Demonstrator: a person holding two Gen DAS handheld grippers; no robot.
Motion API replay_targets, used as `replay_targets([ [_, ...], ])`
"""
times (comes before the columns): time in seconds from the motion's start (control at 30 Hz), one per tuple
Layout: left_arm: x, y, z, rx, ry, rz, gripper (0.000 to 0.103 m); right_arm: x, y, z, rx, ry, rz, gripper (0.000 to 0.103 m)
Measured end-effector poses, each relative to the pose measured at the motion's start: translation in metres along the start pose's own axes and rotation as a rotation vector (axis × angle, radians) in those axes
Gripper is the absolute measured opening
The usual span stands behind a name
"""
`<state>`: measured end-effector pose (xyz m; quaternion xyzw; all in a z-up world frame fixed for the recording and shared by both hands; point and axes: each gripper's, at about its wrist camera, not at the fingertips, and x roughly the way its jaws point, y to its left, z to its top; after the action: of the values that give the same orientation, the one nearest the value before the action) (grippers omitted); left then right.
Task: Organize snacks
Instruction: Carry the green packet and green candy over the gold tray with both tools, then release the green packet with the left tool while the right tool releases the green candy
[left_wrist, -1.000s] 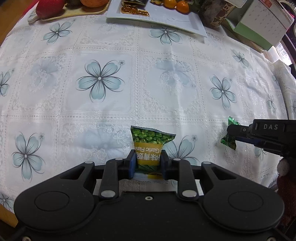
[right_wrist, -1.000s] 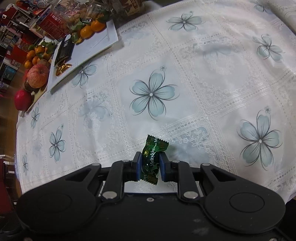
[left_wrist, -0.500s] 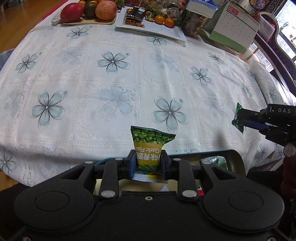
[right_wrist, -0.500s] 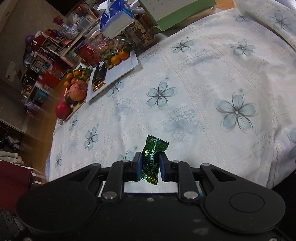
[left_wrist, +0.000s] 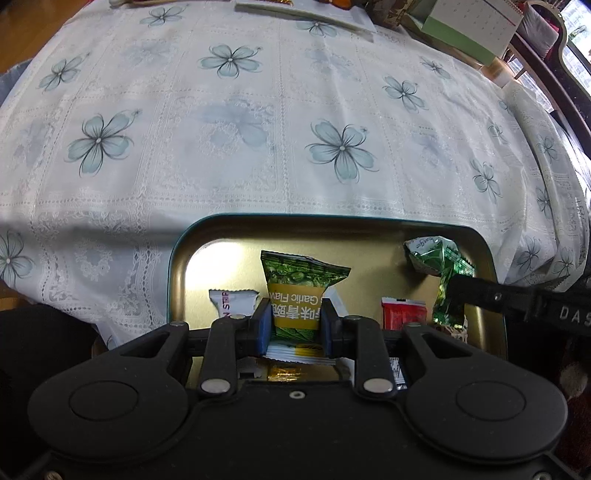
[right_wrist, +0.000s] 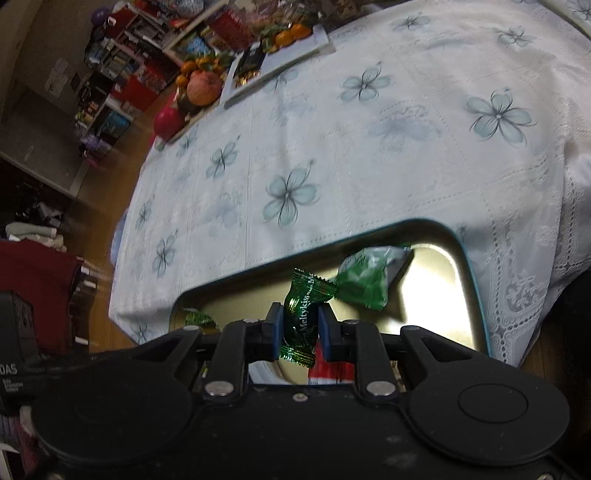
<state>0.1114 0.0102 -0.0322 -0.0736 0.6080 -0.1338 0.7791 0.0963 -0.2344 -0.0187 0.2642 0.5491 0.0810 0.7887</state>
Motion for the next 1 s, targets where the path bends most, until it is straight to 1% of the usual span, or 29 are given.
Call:
replay_targets([
  [0.07, 0.001, 0.006, 0.001, -0.031, 0.023, -0.003, 0.034, 0.006, 0.006, -0.005, -0.003, 0.050, -0.008, 0.022],
  [0.2, -0.001, 0.008, 0.009, -0.066, 0.061, 0.024, 0.034, 0.019, 0.014, -0.009, 0.020, 0.158, -0.039, 0.022],
  [0.33, -0.001, 0.002, 0.025, -0.057, 0.091, 0.094, 0.034, 0.029, 0.028, 0.002, -0.001, 0.197, -0.082, 0.022],
  [0.47, 0.004, -0.007, 0.039, -0.037, 0.129, 0.104, 0.034, 0.046, 0.040, 0.020, -0.006, 0.253, -0.090, 0.022],
  [0.73, 0.020, -0.017, 0.052, 0.004, 0.194, 0.157, 0.035, 0.072, 0.063, 0.042, -0.087, 0.296, -0.187, 0.022],
  [0.9, 0.027, -0.015, 0.052, -0.012, 0.220, 0.148, 0.035, 0.081, 0.067, 0.046, -0.130, 0.306, -0.218, 0.022],
  [1.0, 0.029, -0.016, 0.051, 0.002, 0.220, 0.158, 0.035, 0.084, 0.069, 0.046, -0.156, 0.312, -0.238, 0.022],
])
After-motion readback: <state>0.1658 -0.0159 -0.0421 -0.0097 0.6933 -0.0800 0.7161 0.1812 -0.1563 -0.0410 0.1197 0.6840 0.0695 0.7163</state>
